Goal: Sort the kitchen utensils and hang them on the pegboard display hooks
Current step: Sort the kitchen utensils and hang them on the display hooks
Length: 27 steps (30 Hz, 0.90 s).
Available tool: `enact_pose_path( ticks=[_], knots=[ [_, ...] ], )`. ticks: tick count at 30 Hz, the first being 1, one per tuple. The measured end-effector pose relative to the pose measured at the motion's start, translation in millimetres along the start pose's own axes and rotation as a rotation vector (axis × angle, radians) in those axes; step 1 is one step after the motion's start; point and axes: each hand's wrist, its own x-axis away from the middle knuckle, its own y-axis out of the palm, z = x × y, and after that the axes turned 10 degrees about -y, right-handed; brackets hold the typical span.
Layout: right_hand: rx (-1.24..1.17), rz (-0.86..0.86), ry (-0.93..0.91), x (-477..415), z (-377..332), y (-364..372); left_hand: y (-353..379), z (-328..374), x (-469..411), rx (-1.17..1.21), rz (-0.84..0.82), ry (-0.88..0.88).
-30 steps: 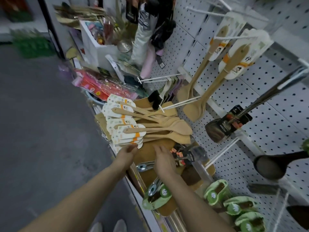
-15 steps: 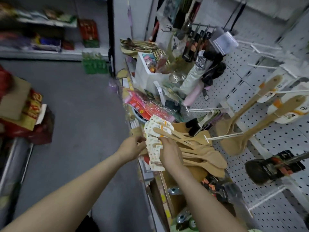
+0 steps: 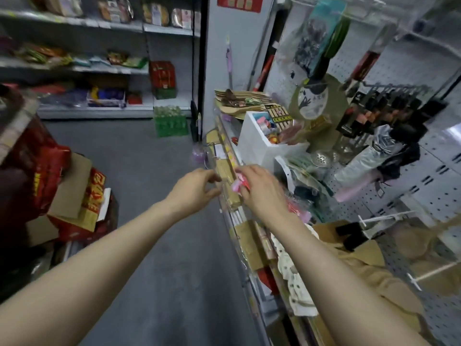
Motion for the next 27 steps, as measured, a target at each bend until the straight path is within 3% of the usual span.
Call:
enact_pose_path(
  ticks=[10,27],
  knots=[
    [0.072,0.084,-0.132,-135,8,-1,-85,-29,-110,-0.054,0.146,0.101],
    [0.114,0.027,-0.191,-374,166,56,-112,-45,-381,-0.119,0.199,0.051]
  ],
)
